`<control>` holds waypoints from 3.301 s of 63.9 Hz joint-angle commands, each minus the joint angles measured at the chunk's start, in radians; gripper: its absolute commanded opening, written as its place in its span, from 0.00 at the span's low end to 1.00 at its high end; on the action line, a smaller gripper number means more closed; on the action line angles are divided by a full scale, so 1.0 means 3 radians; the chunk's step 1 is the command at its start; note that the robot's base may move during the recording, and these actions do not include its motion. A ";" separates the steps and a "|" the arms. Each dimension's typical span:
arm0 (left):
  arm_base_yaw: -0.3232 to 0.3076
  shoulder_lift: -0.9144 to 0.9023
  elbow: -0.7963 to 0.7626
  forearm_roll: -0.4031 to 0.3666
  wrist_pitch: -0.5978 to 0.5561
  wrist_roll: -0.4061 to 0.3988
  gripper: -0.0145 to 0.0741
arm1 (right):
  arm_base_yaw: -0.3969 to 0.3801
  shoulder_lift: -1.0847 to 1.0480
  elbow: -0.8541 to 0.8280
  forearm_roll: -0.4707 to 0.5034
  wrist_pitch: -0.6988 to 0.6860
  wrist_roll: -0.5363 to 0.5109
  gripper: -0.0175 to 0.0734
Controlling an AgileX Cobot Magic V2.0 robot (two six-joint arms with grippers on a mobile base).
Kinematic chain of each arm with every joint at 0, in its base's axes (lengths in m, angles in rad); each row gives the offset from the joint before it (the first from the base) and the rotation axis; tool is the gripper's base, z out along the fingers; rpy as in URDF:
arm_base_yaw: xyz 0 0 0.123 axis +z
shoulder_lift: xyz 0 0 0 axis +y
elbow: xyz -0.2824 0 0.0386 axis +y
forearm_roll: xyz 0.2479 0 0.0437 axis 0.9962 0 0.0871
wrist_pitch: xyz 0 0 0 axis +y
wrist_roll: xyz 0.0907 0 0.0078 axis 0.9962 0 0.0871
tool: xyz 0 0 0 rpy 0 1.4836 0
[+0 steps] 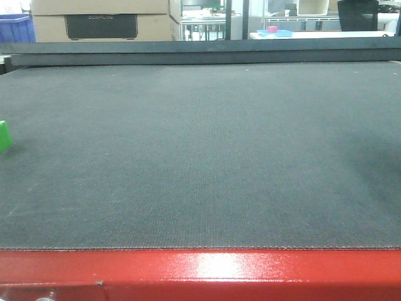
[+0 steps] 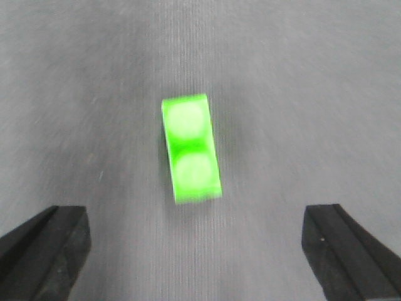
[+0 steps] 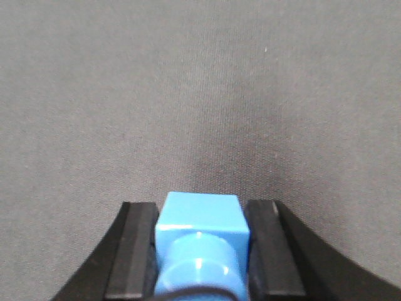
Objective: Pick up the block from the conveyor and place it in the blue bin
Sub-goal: 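Close left gripper on green block and right gripper on blue block, then lift both held blocks up off the conveyor belt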
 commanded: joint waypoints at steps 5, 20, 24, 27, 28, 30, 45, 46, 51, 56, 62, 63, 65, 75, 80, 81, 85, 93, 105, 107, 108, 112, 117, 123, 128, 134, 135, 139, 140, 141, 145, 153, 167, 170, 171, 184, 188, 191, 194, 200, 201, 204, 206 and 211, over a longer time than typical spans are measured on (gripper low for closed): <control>0.0011 0.0287 -0.0057 -0.0016 -0.0225 0.0022 0.83 | 0.0004 -0.0078 0.0025 0.0000 0.0016 -0.0032 0.01; 0.0011 0.0636 -0.0057 -0.0036 -0.0288 0.0022 0.83 | 0.0004 -0.0078 0.0034 0.0000 0.0017 -0.0032 0.01; 0.0011 0.0698 -0.0057 -0.0036 -0.0321 0.0022 0.83 | 0.0004 -0.0078 0.0034 0.0000 0.0017 -0.0032 0.01; 0.0011 0.0726 -0.0057 -0.0036 -0.0344 0.0022 0.83 | 0.0004 -0.0078 0.0034 0.0000 0.0017 -0.0032 0.01; 0.0011 0.0733 -0.0057 -0.0036 -0.0344 0.0022 0.83 | 0.0004 -0.0078 0.0034 0.0000 0.0017 -0.0032 0.01; 0.0011 0.0751 -0.0057 -0.0036 -0.0353 0.0022 0.83 | 0.0004 -0.0078 0.0034 0.0000 0.0017 -0.0032 0.01; 0.0011 0.0780 -0.0057 -0.0036 -0.0366 0.0022 0.79 | 0.0004 -0.0078 0.0034 0.0000 0.0017 -0.0032 0.01; 0.0011 0.0780 -0.0057 -0.0036 -0.0366 0.0022 0.77 | 0.0004 -0.0078 0.0034 0.0000 0.0017 -0.0032 0.01; 0.0011 0.0780 -0.0057 -0.0036 -0.0366 0.0022 0.62 | 0.0004 -0.0078 0.0034 0.0000 0.0017 -0.0032 0.01; 0.0011 0.0780 -0.0057 -0.0036 -0.0366 0.0022 0.42 | 0.0004 -0.0078 0.0034 0.0000 0.0017 -0.0032 0.01; 0.0011 0.0780 -0.0057 -0.0036 -0.0313 0.0022 0.09 | 0.0004 -0.0078 0.0034 0.0000 0.0003 -0.0032 0.01; 0.0011 0.0780 -0.0057 -0.0036 -0.0298 0.0022 0.05 | 0.0004 -0.0078 0.0034 0.0000 -0.0004 -0.0032 0.01; 0.0004 0.0780 -0.0057 -0.0036 -0.0272 0.0022 0.04 | 0.0004 -0.0078 0.0034 0.0000 -0.0010 -0.0032 0.01; -0.0056 0.0698 -0.0057 -0.0017 -0.0130 0.0022 0.04 | 0.0004 -0.0078 0.0037 0.0000 -0.0063 -0.0032 0.01; -0.0130 0.0587 -0.0009 -0.0004 -0.0107 0.0022 0.04 | -0.0003 -0.0078 0.0057 0.0000 -0.0093 -0.0032 0.01; -0.0146 0.0559 0.0005 -0.0004 -0.0107 0.0022 0.04 | -0.0003 -0.0078 0.0059 -0.0025 -0.0104 -0.0032 0.01; -0.0243 0.0392 0.0128 -0.0004 -0.0158 0.0022 0.04 | -0.0003 -0.0078 0.0123 -0.0093 -0.0151 -0.0032 0.01; -0.0408 0.0010 0.0483 -0.0004 -0.0465 0.0022 0.04 | -0.0017 -0.0078 0.0315 -0.0128 -0.0275 -0.0032 0.01; -0.0501 -0.0706 0.1042 -0.0004 -0.0704 0.0022 0.04 | -0.0066 -0.0128 0.0557 -0.0137 -0.0409 -0.0032 0.01; -0.0501 -0.0823 0.1112 -0.0004 -0.0711 0.0022 0.04 | -0.0066 -0.0152 0.0575 -0.0136 -0.0425 -0.0032 0.01; -0.0501 -0.0885 0.1145 -0.0004 -0.0711 0.0022 0.04 | -0.0066 -0.0161 0.0586 -0.0136 -0.0435 -0.0032 0.01; -0.0501 -0.1135 0.1259 -0.0004 -0.0717 0.0022 0.04 | -0.0066 -0.0214 0.0593 -0.0136 -0.0443 -0.0032 0.01; -0.0501 -0.1531 0.1386 0.0003 -0.0717 0.0022 0.04 | -0.0066 -0.0329 0.0593 -0.0136 -0.0465 -0.0032 0.01; -0.0501 -0.1954 0.1443 0.0003 -0.0717 0.0022 0.04 | -0.0066 -0.0509 0.0593 -0.0143 -0.0530 -0.0032 0.01; -0.0501 -0.2299 0.1443 0.0003 -0.0709 0.0022 0.04 | -0.0066 -0.0690 0.0593 -0.0168 -0.0554 -0.0038 0.01; -0.0501 -0.2721 0.1443 0.0009 -0.0722 0.0022 0.04 | -0.0060 -0.0942 0.0593 -0.0297 -0.0600 -0.0077 0.01; -0.0501 -0.2768 0.1443 0.0009 -0.0722 0.0022 0.04 | -0.0060 -0.0974 0.0593 -0.0304 -0.0607 -0.0102 0.01; -0.0501 -0.2942 0.1443 0.0009 -0.0715 0.0022 0.04 | -0.0060 -0.1121 0.0593 -0.0320 -0.0609 -0.0208 0.01; -0.0501 -0.2961 0.1443 0.0009 -0.0715 0.0022 0.04 | -0.0060 -0.1156 0.0587 -0.0320 -0.0609 -0.0215 0.01; -0.0501 -0.2999 0.1443 0.0009 -0.0715 0.0022 0.04 | -0.0060 -0.1190 0.0587 -0.0320 -0.0609 -0.0215 0.01; -0.0501 -0.3145 0.1443 0.0009 -0.0709 0.0022 0.04 | -0.0060 -0.1354 0.0587 -0.0320 -0.0609 -0.0215 0.01; -0.0501 -0.3379 0.1416 0.0009 -0.0702 0.0022 0.04 | -0.0060 -0.1669 0.0587 -0.0320 -0.0609 -0.0215 0.01; -0.0501 -0.3638 0.1402 -0.0036 -0.0702 -0.0073 0.04 | -0.0060 -0.2123 0.0587 -0.0320 -0.0611 -0.0337 0.01; -0.0501 -0.3653 0.1402 -0.0036 -0.0702 -0.0073 0.04 | -0.0060 -0.2185 0.0587 -0.0320 -0.0611 -0.0337 0.01; -0.0501 -0.3653 0.1402 -0.0036 -0.0702 -0.0073 0.04 | -0.0060 -0.2191 0.0587 -0.0320 -0.0611 -0.0337 0.01; -0.0529 -0.3652 0.1402 0.0008 -0.0752 -0.0073 0.04 | -0.0060 -0.2237 0.0587 -0.0320 -0.0611 -0.0337 0.01; -0.0529 -0.3652 0.1402 0.0008 -0.0752 -0.0073 0.04 | -0.0060 -0.2239 0.0587 -0.0320 -0.0617 -0.0337 0.01; -0.0529 -0.3652 0.1402 0.0008 -0.0752 -0.0073 0.04 | -0.0060 -0.2239 0.0587 -0.0320 -0.0617 -0.0337 0.01; -0.0529 -0.3657 0.1402 0.0008 -0.0736 -0.0073 0.04 | -0.0060 -0.2239 0.0587 -0.0320 -0.0617 -0.0337 0.01; -0.0529 -0.3657 0.1402 0.0008 -0.0752 -0.0073 0.04 | -0.0060 -0.2239 0.0587 -0.0320 -0.0639 -0.0337 0.01; -0.0529 -0.3657 0.1402 0.0008 -0.0752 -0.0073 0.04 | -0.0060 -0.2239 0.0587 -0.0320 -0.0639 -0.0337 0.01; -0.0529 -0.3657 0.1402 0.0008 -0.0760 -0.0073 0.04 | -0.0060 -0.2239 0.0587 -0.0314 -0.0642 -0.0337 0.01; -0.0529 -0.3657 0.1402 0.0008 -0.0768 -0.0073 0.04 | -0.0060 -0.2239 0.0587 -0.0314 -0.0642 -0.0337 0.01; -0.0529 -0.3657 0.1402 0.0008 -0.0775 -0.0073 0.04 | -0.0060 -0.2239 0.0587 -0.0314 -0.0642 -0.0337 0.01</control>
